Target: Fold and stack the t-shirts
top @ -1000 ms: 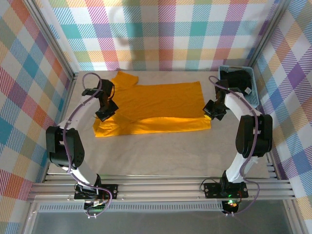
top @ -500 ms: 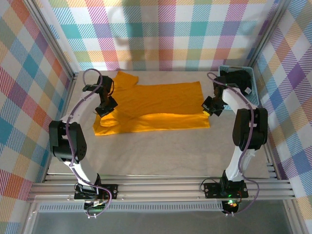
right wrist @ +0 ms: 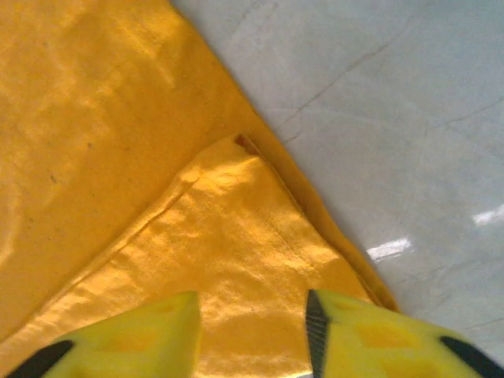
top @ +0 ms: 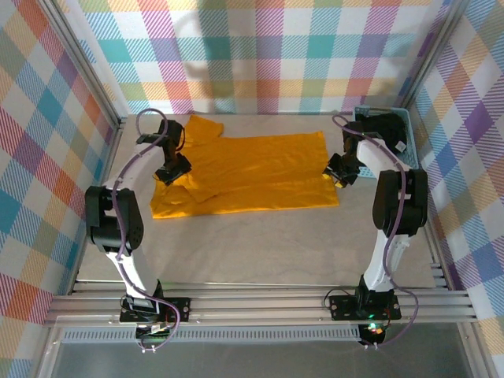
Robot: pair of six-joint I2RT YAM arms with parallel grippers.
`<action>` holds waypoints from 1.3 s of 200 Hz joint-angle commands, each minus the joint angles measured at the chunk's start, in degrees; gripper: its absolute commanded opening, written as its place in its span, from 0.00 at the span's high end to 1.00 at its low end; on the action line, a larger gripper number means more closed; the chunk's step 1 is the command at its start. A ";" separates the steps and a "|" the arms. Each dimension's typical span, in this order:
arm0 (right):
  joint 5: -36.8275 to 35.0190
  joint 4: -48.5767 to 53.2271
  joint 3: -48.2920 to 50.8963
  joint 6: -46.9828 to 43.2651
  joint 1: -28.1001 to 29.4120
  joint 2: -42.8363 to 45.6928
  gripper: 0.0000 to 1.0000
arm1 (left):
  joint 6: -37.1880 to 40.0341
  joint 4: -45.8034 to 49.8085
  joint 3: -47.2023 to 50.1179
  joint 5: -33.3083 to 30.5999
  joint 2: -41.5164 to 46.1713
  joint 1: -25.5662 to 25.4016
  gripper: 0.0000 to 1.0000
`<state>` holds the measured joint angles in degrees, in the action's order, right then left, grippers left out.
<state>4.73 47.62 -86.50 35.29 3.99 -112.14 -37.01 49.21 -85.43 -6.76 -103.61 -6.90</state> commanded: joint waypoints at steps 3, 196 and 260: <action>-2.50 0.36 2.72 -2.80 1.99 7.49 0.52 | -1.60 1.71 3.76 -0.24 7.08 0.82 0.48; -1.08 2.11 24.95 -1.42 4.90 9.81 0.76 | -9.78 -7.57 34.31 3.93 10.58 7.76 0.82; -0.36 1.66 26.63 1.80 8.57 20.31 0.64 | -10.24 -5.65 30.92 6.88 19.22 6.62 0.57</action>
<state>3.51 49.65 -59.13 35.64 11.64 -96.79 -46.22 42.68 -51.75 -2.44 -88.88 0.43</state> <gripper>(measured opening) 0.311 0.381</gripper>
